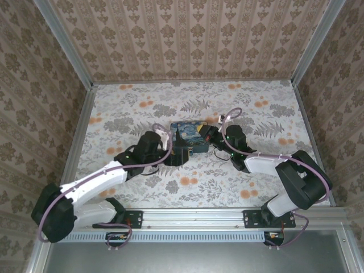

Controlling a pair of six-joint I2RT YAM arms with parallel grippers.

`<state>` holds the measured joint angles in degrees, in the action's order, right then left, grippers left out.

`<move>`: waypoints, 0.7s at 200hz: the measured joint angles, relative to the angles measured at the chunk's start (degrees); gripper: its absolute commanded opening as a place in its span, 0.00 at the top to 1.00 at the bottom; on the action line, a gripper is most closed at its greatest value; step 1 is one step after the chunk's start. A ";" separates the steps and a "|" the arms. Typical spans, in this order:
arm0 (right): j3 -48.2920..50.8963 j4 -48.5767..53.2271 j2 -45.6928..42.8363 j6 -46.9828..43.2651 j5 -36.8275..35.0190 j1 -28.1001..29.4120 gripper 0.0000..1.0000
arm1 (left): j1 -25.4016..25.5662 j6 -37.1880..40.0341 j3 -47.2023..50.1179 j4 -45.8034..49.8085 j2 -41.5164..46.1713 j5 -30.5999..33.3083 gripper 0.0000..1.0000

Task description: Unlock the padlock with the key

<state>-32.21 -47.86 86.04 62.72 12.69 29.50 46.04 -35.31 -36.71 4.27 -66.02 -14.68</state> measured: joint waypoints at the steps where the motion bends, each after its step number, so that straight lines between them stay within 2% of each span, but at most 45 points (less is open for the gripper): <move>1: 0.00 0.02 0.00 0.00 0.00 -0.02 1.00 | 0.11 0.11 0.00 0.02 -0.13 0.09 0.09; 37: -0.02 0.28 1.62 0.33 1.29 -1.38 1.00 | 3.82 3.52 0.09 -3.37 -8.44 2.19 0.13; 140: -0.02 -8.92 12.00 5.11 4.59 -4.55 1.00 | 4.09 6.47 -0.76 -20.33 -26.01 4.98 0.21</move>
<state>-32.23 -56.77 98.04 67.83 17.28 24.95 50.13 -28.84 -37.47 -16.05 -92.03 -9.69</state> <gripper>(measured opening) 0.067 0.802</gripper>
